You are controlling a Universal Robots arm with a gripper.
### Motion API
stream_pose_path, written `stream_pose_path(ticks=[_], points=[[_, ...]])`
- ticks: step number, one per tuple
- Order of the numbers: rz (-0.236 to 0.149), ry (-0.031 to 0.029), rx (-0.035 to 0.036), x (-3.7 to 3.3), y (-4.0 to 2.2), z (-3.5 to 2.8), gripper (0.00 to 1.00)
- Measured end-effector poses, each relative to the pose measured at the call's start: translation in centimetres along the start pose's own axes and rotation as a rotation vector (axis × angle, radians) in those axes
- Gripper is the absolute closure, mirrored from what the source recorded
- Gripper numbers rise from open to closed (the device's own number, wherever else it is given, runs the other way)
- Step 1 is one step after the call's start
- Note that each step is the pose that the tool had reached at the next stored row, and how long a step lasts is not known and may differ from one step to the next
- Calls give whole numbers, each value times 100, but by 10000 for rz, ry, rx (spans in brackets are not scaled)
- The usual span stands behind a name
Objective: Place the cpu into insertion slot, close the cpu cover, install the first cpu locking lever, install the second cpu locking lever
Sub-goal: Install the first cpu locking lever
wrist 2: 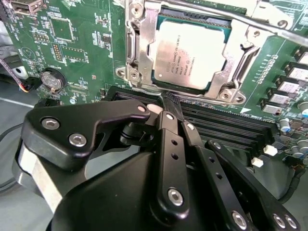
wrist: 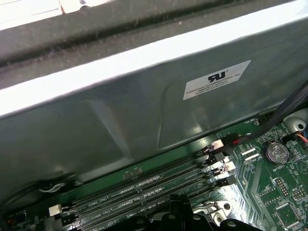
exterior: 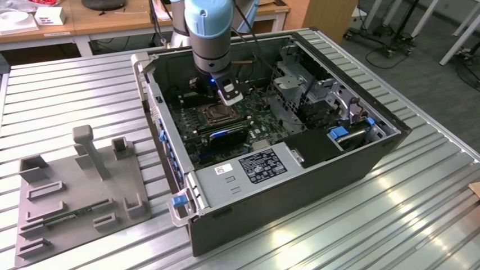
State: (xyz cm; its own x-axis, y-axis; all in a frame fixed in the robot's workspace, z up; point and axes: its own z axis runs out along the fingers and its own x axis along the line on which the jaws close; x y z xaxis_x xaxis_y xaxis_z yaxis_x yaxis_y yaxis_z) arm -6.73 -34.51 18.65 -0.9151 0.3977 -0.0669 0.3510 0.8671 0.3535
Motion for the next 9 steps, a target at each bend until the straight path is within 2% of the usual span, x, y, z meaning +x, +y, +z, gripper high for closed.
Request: stream_pose_path(ticks=[9], points=[[-1,-2,-2,-19,11,6,90]])
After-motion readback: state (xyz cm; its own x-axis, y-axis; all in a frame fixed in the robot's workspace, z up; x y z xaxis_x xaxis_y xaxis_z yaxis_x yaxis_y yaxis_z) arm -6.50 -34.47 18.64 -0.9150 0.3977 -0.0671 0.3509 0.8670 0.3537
